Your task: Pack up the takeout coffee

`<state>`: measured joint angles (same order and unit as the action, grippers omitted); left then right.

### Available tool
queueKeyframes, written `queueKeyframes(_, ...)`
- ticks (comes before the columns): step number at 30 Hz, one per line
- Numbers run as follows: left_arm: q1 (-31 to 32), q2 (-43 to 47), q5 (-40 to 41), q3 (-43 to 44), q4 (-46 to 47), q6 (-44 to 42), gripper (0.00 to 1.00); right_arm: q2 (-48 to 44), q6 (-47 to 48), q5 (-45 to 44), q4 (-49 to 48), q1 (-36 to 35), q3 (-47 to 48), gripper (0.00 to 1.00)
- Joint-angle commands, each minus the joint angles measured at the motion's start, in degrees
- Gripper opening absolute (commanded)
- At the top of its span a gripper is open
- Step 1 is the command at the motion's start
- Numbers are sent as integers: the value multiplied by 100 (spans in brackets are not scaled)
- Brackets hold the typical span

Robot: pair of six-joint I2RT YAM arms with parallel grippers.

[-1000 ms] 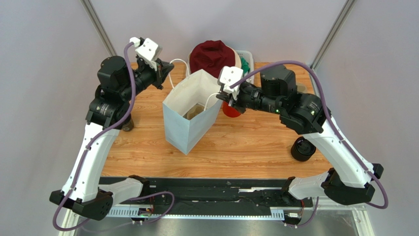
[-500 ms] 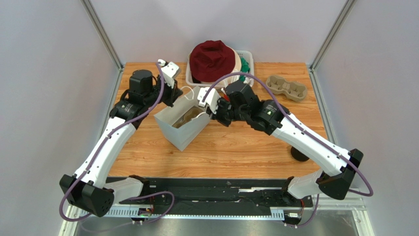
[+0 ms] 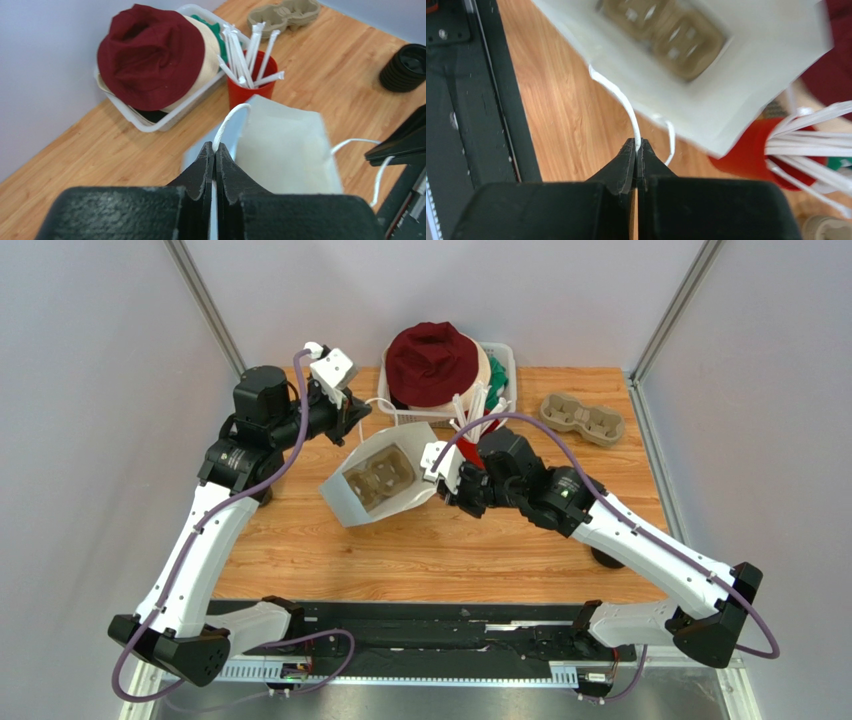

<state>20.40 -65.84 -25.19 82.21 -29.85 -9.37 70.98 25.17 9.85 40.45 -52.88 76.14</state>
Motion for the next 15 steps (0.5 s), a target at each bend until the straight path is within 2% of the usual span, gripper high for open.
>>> queueKeyframes(1, 165, 160, -627, 32, -258, -495, 5, -365, 58, 315, 94, -108, -696, 0)
queueKeyframes(6, 315, 230, -872, 5, -539, -838, 5, -620, 251, 439, 209, -450, -1337, 0)
queueKeyframes(10, 385, 370, -1198, -135, -952, -1268, 5, -454, 296, 360, 358, -819, -1540, 0)
queueKeyframes(15, 412, 555, -1199, -495, -1190, -1620, 5, -340, 208, 325, 166, -1224, -1778, 0)
